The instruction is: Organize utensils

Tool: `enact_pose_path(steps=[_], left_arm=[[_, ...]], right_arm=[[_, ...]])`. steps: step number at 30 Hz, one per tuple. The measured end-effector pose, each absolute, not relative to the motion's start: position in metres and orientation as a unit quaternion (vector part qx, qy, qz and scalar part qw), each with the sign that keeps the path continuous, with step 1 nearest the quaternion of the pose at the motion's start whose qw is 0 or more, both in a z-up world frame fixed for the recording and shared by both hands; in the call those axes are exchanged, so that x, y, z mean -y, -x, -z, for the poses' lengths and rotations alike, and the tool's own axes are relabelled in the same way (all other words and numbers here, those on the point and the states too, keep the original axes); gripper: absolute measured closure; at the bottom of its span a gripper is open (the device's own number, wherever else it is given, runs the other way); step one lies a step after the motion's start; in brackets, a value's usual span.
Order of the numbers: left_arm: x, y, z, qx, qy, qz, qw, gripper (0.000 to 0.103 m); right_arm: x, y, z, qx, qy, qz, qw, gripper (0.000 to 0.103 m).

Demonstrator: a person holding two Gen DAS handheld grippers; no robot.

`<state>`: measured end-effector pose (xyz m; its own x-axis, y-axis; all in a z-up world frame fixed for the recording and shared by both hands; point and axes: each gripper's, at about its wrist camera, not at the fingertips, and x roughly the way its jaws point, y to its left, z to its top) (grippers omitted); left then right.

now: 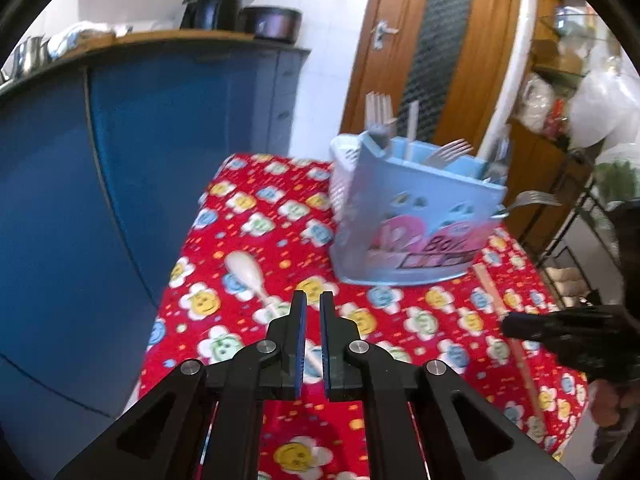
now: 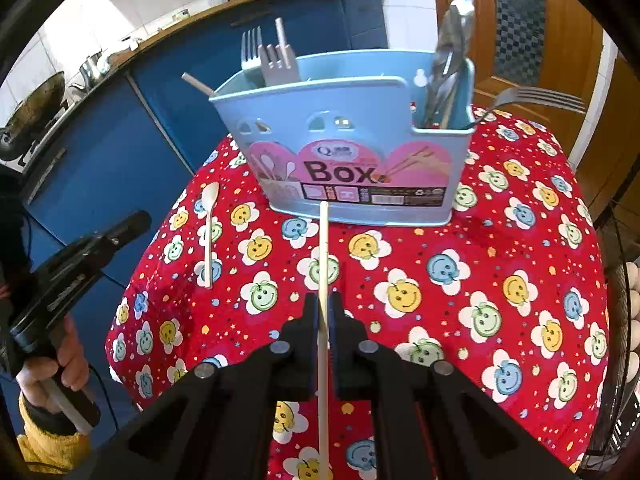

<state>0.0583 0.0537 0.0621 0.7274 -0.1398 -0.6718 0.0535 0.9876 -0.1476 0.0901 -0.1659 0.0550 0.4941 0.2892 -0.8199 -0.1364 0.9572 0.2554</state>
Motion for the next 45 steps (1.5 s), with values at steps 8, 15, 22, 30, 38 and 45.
enact_pose_path(steps=[8,15,22,30,38,45], left_arm=[[-0.082,-0.082,-0.029,-0.422,0.098,0.018,0.901,0.092],[-0.086,-0.114,-0.009,-0.462,0.134,0.035,0.876,0.092],[-0.083,-0.150,-0.003,-0.502,0.117,0.003,0.857,0.092],[-0.080,-0.174,0.008,-0.544,0.116,-0.011,0.831,0.088],[-0.071,-0.185,0.008,-0.553,0.095,-0.025,0.828,0.083],[-0.074,-0.183,0.008,-0.541,0.099,-0.037,0.834,0.091]], right_arm=[[0.177,-0.083,-0.055,-0.484,-0.085,-0.124,0.862,0.097],[0.184,-0.084,-0.052,-0.483,-0.091,-0.124,0.862,0.097],[0.193,-0.084,-0.052,-0.480,-0.095,-0.121,0.863,0.097],[0.204,-0.084,-0.048,-0.478,-0.104,-0.121,0.864,0.097],[0.212,-0.086,-0.044,-0.476,-0.112,-0.124,0.863,0.097],[0.214,-0.084,-0.044,-0.473,-0.116,-0.127,0.864,0.097]])
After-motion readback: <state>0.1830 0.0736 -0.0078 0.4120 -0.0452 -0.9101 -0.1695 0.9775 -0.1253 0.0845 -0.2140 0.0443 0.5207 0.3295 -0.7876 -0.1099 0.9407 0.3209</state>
